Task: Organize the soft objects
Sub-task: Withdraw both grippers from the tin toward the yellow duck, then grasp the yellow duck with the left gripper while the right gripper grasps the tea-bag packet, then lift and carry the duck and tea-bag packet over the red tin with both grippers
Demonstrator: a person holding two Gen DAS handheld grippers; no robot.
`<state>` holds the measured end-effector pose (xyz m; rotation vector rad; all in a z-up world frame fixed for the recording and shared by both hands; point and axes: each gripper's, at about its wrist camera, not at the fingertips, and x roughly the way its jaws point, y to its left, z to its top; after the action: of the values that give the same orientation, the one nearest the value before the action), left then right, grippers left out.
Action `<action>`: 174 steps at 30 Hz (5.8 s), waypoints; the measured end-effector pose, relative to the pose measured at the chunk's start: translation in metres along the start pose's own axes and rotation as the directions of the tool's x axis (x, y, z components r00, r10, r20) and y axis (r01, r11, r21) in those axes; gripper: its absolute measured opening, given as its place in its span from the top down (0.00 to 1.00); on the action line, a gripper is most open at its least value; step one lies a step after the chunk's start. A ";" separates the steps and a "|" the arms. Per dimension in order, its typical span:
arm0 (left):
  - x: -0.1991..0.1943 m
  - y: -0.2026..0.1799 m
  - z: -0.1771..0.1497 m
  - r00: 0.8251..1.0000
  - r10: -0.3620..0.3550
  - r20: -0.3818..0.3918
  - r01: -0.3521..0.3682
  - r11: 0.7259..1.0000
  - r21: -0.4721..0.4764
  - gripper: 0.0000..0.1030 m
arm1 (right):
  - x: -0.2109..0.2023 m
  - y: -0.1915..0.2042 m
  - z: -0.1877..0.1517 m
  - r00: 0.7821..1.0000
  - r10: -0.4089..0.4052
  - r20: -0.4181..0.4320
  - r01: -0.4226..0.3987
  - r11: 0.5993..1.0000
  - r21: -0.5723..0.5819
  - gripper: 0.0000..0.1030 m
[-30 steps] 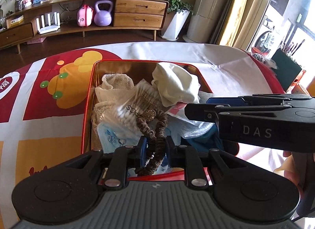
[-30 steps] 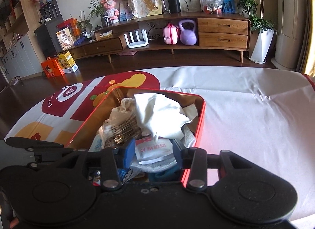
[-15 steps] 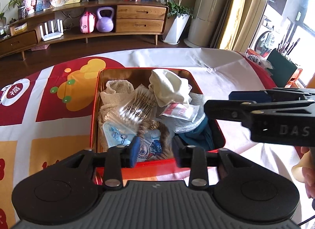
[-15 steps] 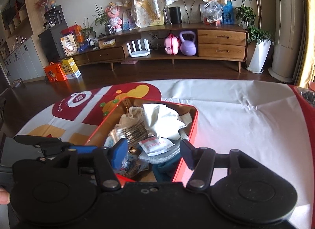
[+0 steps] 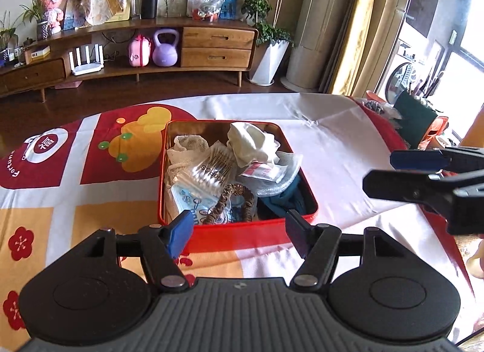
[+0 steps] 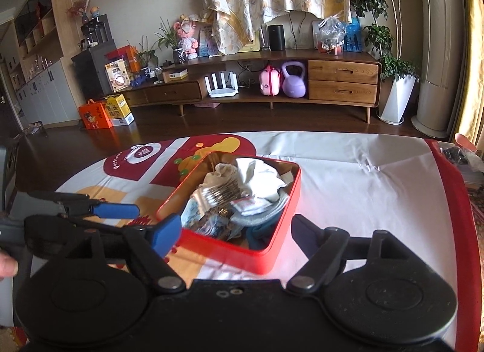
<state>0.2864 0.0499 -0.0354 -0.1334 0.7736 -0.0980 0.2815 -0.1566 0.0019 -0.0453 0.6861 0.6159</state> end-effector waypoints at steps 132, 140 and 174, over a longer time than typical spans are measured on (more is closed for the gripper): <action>-0.041 0.007 -0.106 1.000 0.012 -0.027 -0.014 0.996 -0.084 0.67 | -0.038 0.059 -0.134 0.998 0.015 -0.061 -0.015 1.000 0.000 0.83; -0.068 -0.004 -0.092 1.000 0.001 -0.003 -0.001 0.997 -0.075 0.67 | -0.057 0.058 -0.116 0.999 0.035 -0.028 -0.034 0.999 0.023 0.83; -0.066 -0.019 0.026 0.991 0.024 0.129 -0.023 1.000 -0.011 0.66 | -0.034 0.024 -0.018 0.999 -0.007 0.050 0.009 0.999 -0.036 0.81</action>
<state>0.2571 0.0427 0.0310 -0.1380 0.6460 -0.0629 0.2370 -0.1585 0.0124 -0.0657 0.6260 0.6198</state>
